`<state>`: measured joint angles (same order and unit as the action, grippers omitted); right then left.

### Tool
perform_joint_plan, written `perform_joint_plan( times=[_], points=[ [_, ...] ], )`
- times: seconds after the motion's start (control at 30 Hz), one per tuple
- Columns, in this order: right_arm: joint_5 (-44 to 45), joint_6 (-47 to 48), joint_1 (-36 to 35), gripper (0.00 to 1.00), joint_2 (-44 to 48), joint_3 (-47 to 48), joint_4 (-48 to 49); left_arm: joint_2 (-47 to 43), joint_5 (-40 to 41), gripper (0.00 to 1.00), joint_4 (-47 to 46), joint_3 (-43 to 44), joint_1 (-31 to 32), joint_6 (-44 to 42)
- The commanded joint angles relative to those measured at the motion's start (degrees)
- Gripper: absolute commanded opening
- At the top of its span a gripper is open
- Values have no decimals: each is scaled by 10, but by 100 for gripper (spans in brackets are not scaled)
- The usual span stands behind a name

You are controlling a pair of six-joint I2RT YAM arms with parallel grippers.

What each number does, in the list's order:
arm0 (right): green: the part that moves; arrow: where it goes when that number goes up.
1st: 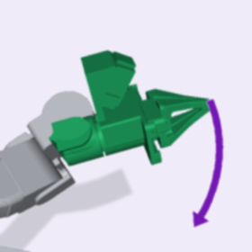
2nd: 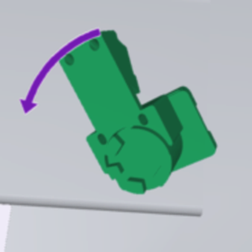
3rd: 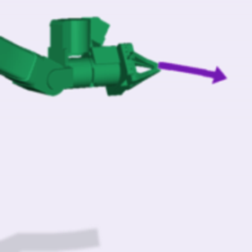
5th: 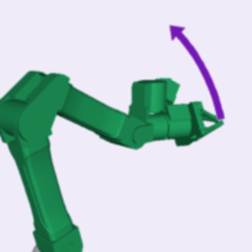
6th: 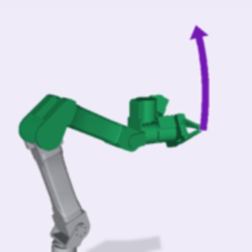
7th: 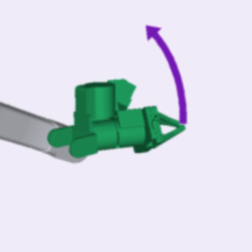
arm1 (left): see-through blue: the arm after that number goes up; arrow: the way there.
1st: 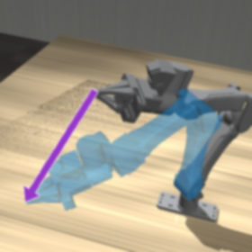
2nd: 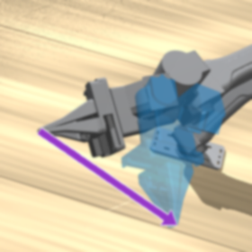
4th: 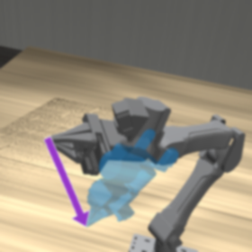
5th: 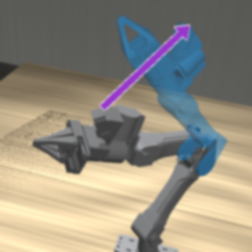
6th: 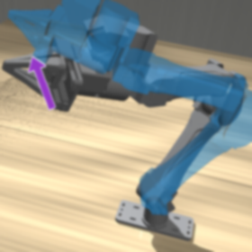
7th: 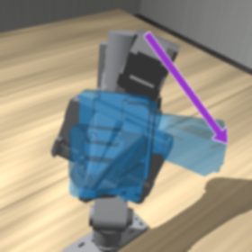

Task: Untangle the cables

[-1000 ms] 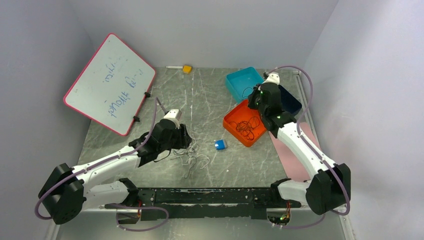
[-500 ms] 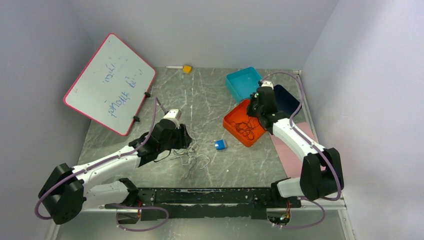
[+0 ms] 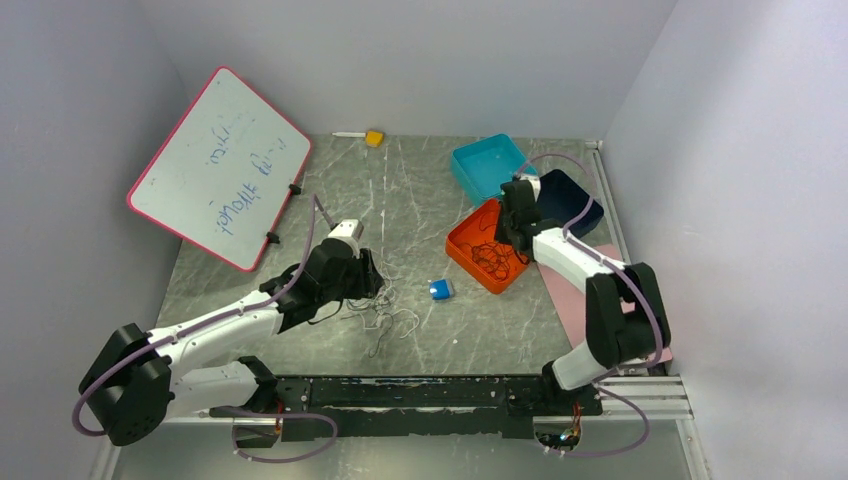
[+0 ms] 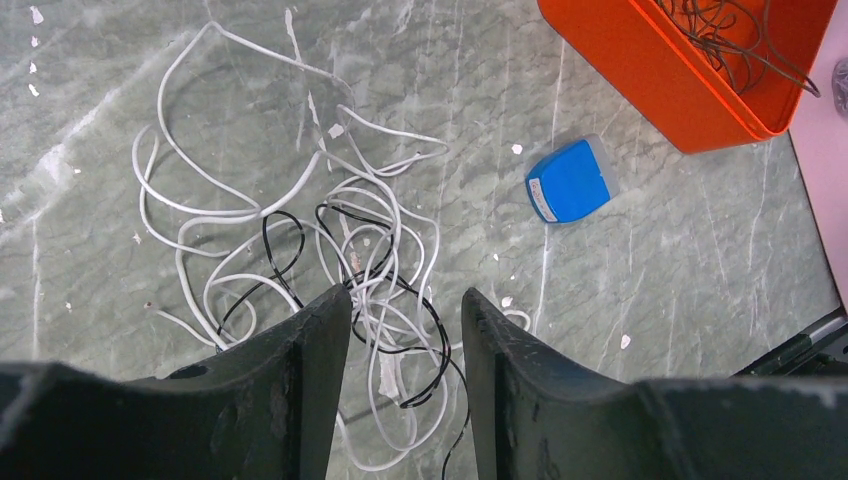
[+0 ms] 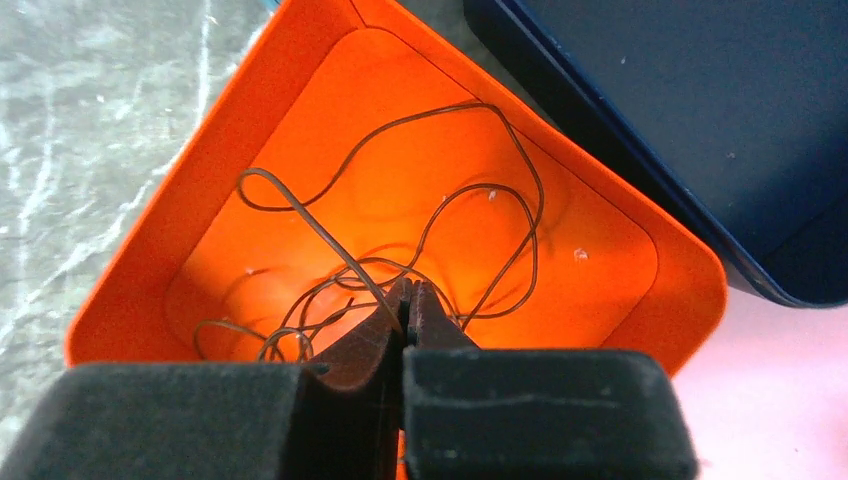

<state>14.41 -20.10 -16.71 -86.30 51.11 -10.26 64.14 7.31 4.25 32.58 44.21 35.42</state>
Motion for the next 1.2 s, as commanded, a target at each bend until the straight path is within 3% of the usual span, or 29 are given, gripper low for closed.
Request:
perform_joint_plan(
  times=[0.0,0.47,0.67,0.93,1.17],
  points=[
    [20,18,6,0,-48,33,3,-1,-9,49,-7,-2,4,6],
    [6,45,6,1,-174,109,-12,-8,-7,47,1,-7,4,7],
    [18,42,7,17,-133,98,-12,-7,-8,49,2,-7,4,5],
    [19,50,15,47,-53,126,-43,5,-11,51,-3,1,4,3],
    [3,50,20,57,-4,143,-91,15,-14,51,-8,7,4,1]
  ],
)
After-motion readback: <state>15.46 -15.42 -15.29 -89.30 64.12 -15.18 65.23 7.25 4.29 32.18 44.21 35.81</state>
